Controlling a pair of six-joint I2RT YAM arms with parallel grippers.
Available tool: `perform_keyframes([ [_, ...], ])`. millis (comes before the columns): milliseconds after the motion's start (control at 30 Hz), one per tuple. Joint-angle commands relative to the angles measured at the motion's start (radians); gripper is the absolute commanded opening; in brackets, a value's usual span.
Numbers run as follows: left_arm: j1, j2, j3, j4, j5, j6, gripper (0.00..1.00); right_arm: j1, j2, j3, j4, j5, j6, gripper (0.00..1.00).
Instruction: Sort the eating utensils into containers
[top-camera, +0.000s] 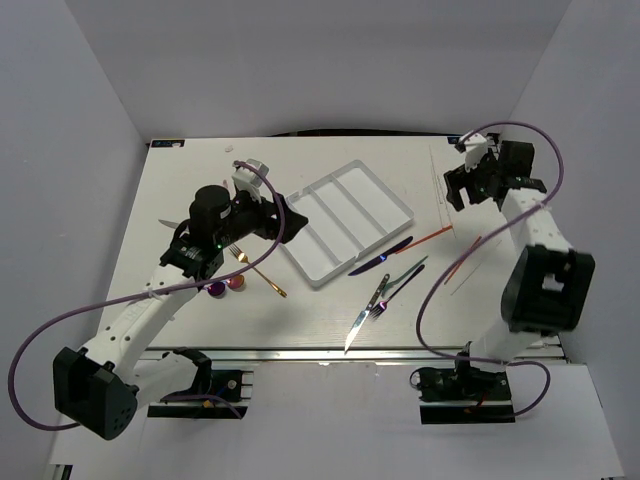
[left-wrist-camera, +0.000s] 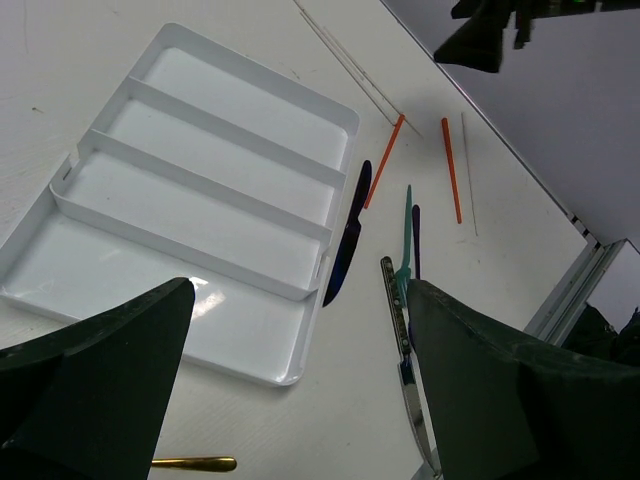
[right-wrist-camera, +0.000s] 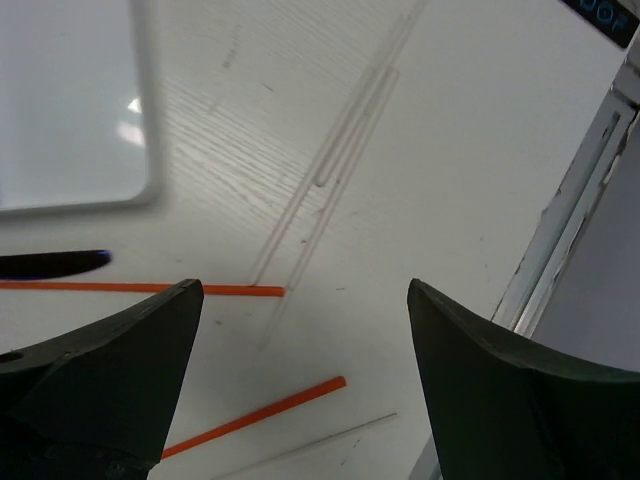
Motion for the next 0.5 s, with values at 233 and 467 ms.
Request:
perform_keyframes([
  [233,-0.002,-0.015,0.030,-0.005,-0.039,0.021,0.98,-0.014,0.418,0.358,-0.065,0.153,0.081,0.75],
  [467,-0.002,-0.004,0.032,-0.011,-0.057,0.036,0.98,-0.006,0.584,0.506,-0.109,0.185,0.066,0.62],
])
